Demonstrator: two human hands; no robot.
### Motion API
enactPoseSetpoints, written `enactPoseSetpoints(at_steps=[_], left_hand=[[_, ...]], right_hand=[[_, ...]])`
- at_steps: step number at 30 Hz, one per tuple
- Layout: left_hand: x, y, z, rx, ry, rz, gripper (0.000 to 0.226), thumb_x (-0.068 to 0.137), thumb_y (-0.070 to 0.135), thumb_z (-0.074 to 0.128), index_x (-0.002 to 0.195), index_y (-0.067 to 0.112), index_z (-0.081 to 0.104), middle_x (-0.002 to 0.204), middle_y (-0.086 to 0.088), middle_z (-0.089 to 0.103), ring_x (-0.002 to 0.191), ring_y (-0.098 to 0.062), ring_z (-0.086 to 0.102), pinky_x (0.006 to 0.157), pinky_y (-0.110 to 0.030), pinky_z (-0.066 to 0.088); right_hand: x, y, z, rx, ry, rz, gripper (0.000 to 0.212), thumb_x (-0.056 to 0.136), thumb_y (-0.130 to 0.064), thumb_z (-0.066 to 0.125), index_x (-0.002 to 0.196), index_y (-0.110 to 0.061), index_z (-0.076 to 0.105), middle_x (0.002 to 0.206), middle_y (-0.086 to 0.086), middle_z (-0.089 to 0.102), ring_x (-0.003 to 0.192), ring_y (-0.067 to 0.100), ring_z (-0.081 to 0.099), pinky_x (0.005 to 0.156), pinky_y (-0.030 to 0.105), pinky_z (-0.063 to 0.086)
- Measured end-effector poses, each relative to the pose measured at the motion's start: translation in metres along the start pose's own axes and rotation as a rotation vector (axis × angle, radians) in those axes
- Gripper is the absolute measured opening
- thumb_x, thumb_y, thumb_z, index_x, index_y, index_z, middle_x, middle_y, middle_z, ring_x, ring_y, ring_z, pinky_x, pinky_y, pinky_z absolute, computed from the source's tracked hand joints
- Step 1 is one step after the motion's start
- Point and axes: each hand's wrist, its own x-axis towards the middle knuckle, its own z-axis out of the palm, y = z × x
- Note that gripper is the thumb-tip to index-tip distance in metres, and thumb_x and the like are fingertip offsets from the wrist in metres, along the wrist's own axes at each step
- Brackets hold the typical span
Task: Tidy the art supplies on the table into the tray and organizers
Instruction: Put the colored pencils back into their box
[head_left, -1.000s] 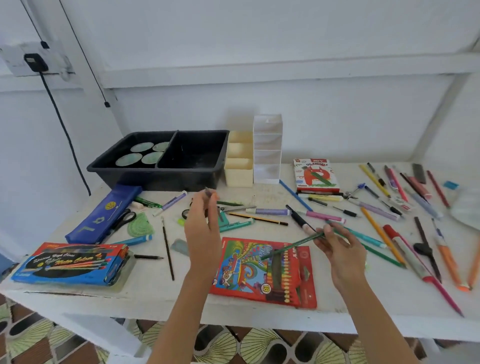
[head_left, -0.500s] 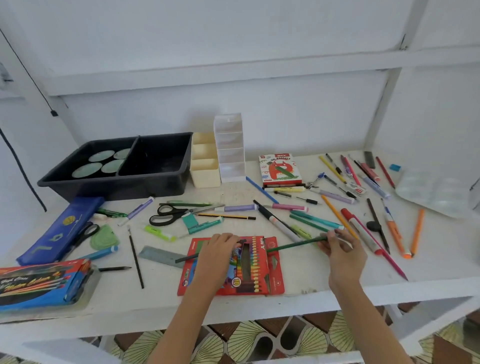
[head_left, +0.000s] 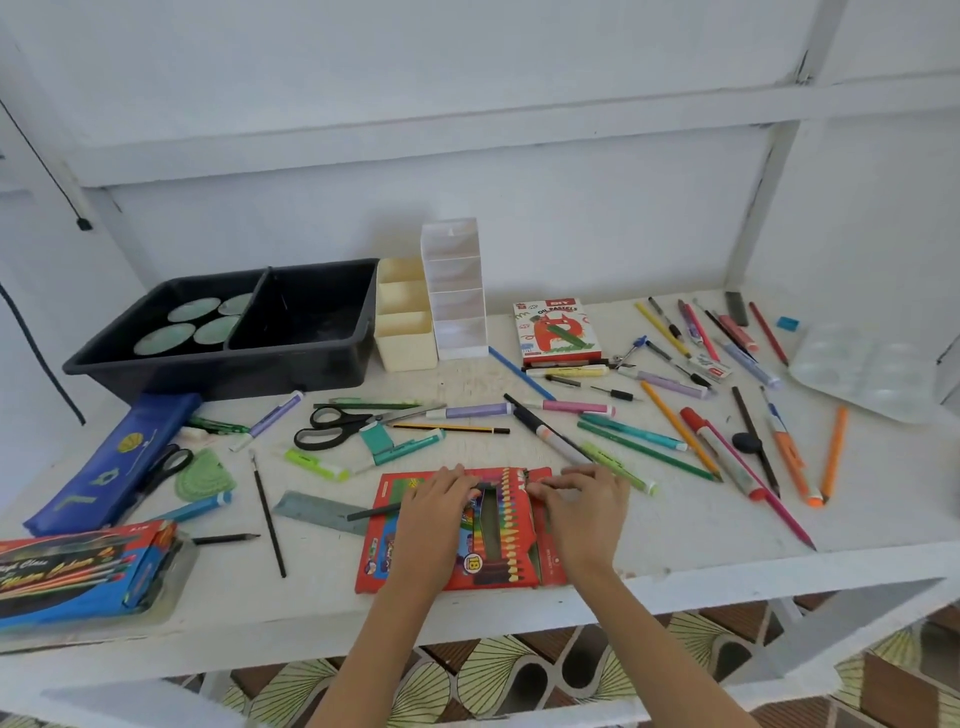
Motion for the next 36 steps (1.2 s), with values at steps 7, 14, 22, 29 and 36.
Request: enactPoseSetpoints(at_steps=[7,14,22,29,36], left_hand=[[-0.002,0.003,-0.001,0.026,-0.025,-0.021,0.056,0.091,0.035,0.057,0.142,0.027,0.035,0.153,0.003,0.028,0.141,-0.013,0.023,0.112,-0.031,0.017],[-0.001,0.004,-0.005,0.016,-0.028,-0.019,0.057,0.090,0.033,0.059,0.142,0.028,0.035,0.153,0.002,0.026,0.140,-0.014,0.023,0.111,-0.031,0.020],[0.010,0.049,-0.021,-0.063,0.085,0.091,0.039,0.094,0.024,0.050,0.133,0.023,0.049,0.122,0.000,0.053,0.112,-0.020,0.050,0.091,-0.031,0.037],[-0.009,0.049,-0.022,-0.208,0.146,-0.234,0.045,0.100,0.036,0.033,0.141,0.020,0.036,0.146,-0.001,0.038,0.135,-0.015,0.031,0.112,-0.031,0.021],[-0.024,0.041,-0.014,-0.007,-0.132,-0.385,0.063,0.095,0.047,0.031,0.149,0.019,0.012,0.158,-0.006,0.007,0.145,-0.025,0.001,0.117,-0.045,0.004]], right_hand=[[-0.006,-0.007,0.007,-0.174,-0.118,-0.026,0.024,0.093,-0.029,0.055,0.099,-0.012,0.071,0.131,-0.004,0.052,0.121,0.019,0.033,0.094,0.031,0.021],[-0.007,-0.006,0.000,-0.009,-0.224,-0.030,0.027,0.096,-0.029,0.049,0.110,-0.014,0.066,0.128,-0.004,0.051,0.125,0.017,0.033,0.101,0.030,0.026],[-0.013,-0.017,-0.020,0.538,-0.285,0.256,0.008,0.085,-0.020,0.068,0.089,-0.014,0.072,0.082,0.004,0.073,0.082,0.020,0.068,0.072,0.021,0.054],[0.013,-0.001,-0.059,0.844,0.080,0.399,0.020,0.088,-0.006,0.060,0.109,-0.006,0.058,0.082,0.013,0.070,0.065,0.015,0.069,0.063,0.023,0.058],[0.018,0.020,-0.085,0.713,0.304,0.329,0.022,0.093,-0.011,0.057,0.114,-0.013,0.053,0.077,0.004,0.068,0.058,0.005,0.067,0.071,0.024,0.058]])
